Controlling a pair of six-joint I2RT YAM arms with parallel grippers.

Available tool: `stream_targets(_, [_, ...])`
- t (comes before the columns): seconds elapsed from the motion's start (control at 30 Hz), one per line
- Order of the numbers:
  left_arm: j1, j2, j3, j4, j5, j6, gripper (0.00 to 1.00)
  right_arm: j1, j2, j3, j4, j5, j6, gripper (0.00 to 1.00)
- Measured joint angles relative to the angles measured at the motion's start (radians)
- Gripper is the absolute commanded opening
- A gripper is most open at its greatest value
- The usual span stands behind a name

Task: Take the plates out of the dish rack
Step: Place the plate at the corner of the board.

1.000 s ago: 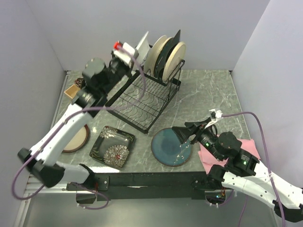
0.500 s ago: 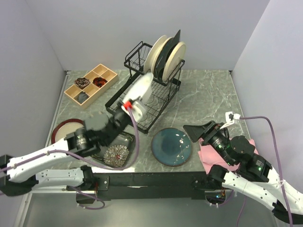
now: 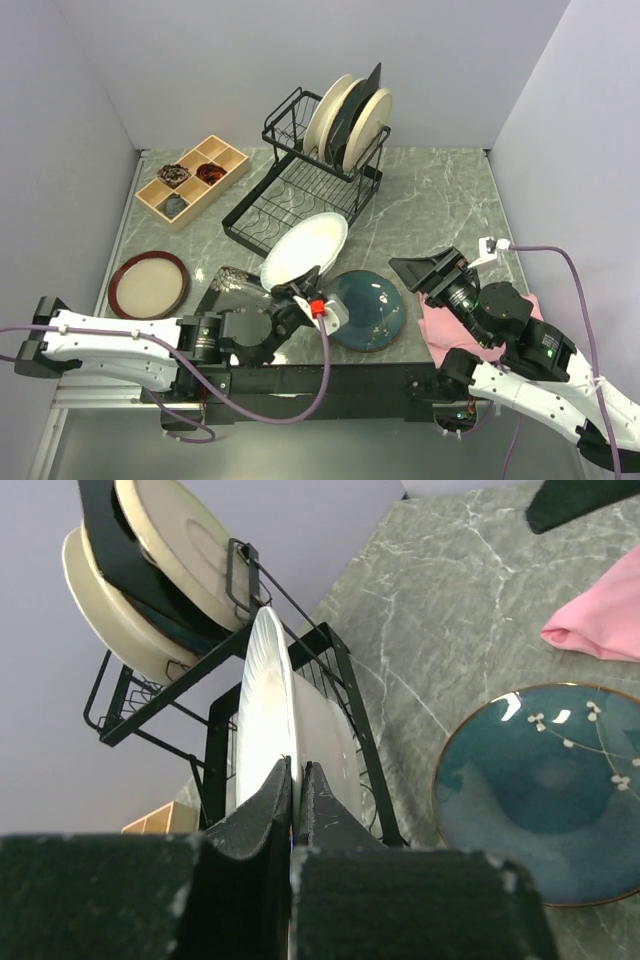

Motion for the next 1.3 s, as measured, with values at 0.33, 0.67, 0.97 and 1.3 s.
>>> stream_targets(0.33, [-0.028,0.111,-0.066,0.121,-0.009,0.004,0.01,0.0,0.163,0.004,0.066,-0.061,0.05,0.88])
stream_targets(0.67, [-0.047,0.254,-0.086,0.206,-0.006,0.016,0.01,0.0,0.285,-0.006,0.141,-0.128,0.061,0.84])
stream_targets(0.97, [-0.078,0.327,-0.103,0.343,-0.054,0.11,0.01,0.0,0.358,-0.077,0.154,-0.14,0.111,0.67])
stream_targets(1.3, [-0.113,0.415,-0.124,0.443,-0.077,0.289,0.01,-0.002,0.343,-0.13,0.158,-0.125,0.202,0.03])
